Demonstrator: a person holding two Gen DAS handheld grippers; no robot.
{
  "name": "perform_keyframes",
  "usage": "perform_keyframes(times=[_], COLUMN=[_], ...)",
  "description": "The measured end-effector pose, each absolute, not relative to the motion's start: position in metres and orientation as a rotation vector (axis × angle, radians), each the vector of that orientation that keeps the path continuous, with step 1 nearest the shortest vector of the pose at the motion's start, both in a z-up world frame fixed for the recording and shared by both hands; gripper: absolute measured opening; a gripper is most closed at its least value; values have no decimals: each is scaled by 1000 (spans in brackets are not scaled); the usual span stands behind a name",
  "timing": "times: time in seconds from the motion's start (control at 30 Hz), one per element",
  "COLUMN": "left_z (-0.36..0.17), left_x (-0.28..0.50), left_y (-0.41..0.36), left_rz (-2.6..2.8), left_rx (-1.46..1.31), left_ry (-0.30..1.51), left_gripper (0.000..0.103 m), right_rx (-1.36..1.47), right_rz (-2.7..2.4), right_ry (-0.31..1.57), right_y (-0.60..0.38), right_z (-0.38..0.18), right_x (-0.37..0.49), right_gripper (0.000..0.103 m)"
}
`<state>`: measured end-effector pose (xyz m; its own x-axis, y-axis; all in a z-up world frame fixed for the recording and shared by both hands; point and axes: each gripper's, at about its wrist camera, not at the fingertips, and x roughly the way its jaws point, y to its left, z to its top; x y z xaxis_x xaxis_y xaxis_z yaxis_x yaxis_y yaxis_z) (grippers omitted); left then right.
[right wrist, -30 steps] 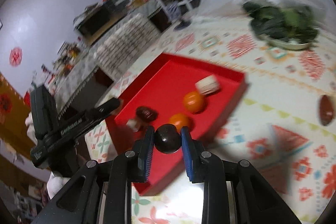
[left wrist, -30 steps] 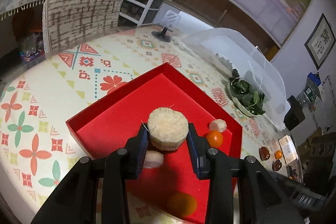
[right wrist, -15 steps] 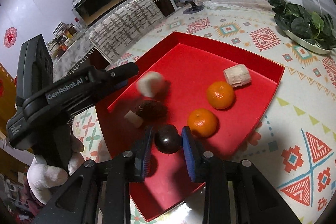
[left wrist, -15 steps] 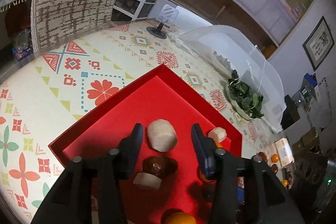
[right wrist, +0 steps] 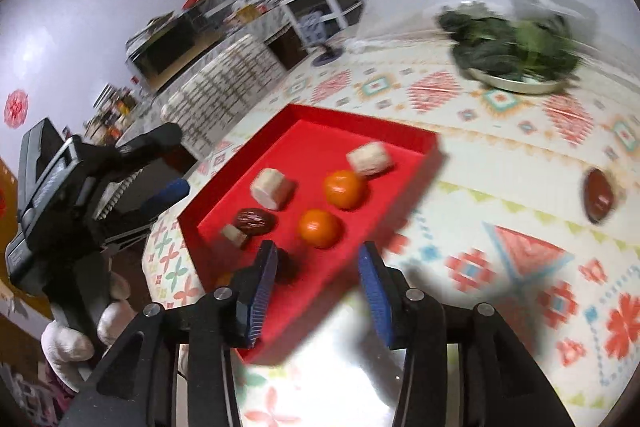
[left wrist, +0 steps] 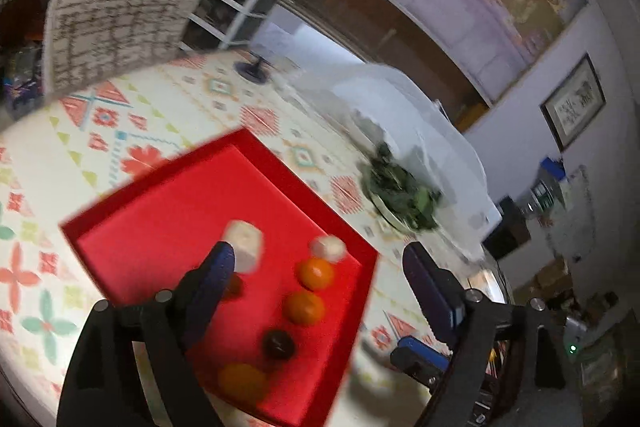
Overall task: Organize fruits
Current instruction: 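Release both items in the tray and move both tools back to the table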
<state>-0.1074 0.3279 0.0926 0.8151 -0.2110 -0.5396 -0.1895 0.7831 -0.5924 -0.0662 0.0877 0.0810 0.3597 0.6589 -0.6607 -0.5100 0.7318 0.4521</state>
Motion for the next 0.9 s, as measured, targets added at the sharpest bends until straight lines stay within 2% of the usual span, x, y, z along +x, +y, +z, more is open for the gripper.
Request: perform_keyframes(times=[0.37, 0.67, 0.9], left_z=[96, 66, 50], left_x=[-95, -74, -61], left_y=[233, 135, 104], left_rz=[-177, -336, -341], left_rx=[-576, -430, -411], left_ry=[712, 880, 945], left_gripper=[85, 85, 85], right_rx=[247, 312, 342], right_rz=[542, 260, 241], right_ry=[908, 865, 862], right_y=[-56, -198, -228], right_z=[69, 68, 70], right_x=[-92, -99, -87], right_gripper=[47, 47, 47])
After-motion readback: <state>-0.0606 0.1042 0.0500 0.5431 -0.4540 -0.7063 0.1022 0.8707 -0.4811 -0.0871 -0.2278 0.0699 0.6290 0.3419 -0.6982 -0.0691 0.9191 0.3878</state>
